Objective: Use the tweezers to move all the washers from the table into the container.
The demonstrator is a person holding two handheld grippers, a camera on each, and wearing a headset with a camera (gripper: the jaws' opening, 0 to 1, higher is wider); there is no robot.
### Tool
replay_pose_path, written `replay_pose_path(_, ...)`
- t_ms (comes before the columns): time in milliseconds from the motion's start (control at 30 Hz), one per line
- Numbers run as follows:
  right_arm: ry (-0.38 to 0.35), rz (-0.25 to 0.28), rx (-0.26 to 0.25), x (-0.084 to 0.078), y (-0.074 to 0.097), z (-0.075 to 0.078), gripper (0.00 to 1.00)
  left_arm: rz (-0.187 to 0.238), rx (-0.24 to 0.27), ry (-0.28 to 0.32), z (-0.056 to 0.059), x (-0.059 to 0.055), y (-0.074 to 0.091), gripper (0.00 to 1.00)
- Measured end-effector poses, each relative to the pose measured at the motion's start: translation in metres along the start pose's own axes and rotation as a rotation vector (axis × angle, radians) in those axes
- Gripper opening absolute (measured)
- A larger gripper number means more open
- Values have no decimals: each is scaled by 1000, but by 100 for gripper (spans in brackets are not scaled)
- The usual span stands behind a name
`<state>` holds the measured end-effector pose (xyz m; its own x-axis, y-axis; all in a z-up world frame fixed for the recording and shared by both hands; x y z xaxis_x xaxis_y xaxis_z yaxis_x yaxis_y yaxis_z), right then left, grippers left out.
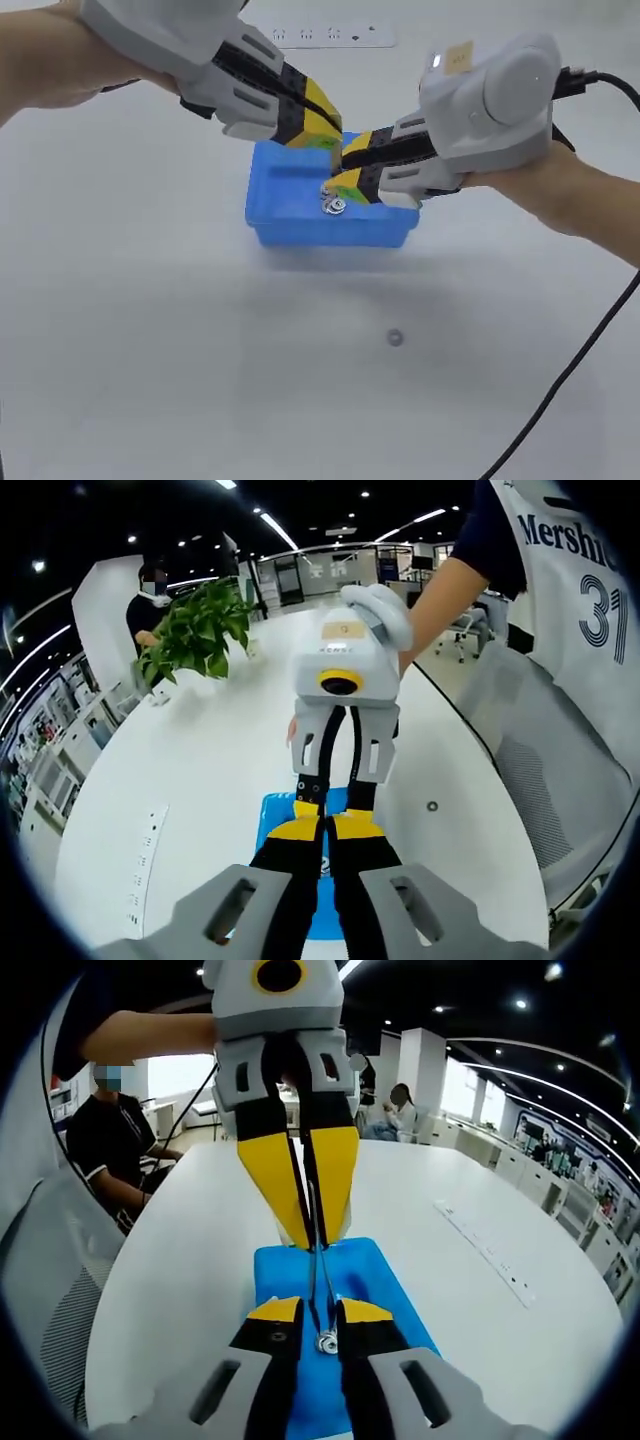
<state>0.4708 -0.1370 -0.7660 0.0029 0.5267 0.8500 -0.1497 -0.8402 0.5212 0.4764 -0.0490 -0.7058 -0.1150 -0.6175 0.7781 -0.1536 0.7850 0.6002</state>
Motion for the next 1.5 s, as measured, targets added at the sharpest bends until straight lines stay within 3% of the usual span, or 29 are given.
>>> replay_pose_path(233, 10, 18, -4, 8, 17, -15, 13, 21, -12, -12, 20, 19, 9, 5)
replay_pose_path(633, 38, 21, -6, 6, 47, -60, 12, 81, -43, -9, 69, 45, 8, 5)
replay_pose_path(900, 11, 1, -3, -13, 58, -89, 12, 93, -70, 11, 98, 48, -6, 6)
replay_pose_path(933, 6, 1, -3, -15, 59, -92, 12, 99, -77, 19, 99, 43, -10, 6)
replay_pose_path(1100, -28, -9, 6, -29, 62, -111, 12, 106, -103, 39, 116, 42, -20, 6)
replay_pose_path(1300, -63, -22, 10, -45, 61, -122, 12, 94, -123, 55, 131, 35, -30, 6)
replay_pose_path(1500, -74, -35, 22, -55, 57, -126, 12, 86, -121, 79, 138, 29, -38, 6)
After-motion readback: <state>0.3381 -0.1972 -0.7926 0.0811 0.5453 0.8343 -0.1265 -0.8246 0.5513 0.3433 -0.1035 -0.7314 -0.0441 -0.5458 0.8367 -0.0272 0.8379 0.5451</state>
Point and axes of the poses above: the centre of the closed fingertips' face, and the gripper's own axes: y roughly backward along the fingers, z roughly to its right, x roughly out of its top, the point moved 7 cm from there along y, roughly backward along the fingers, and after that the axes turned 2 degrees about x, right-handed, at the moved point
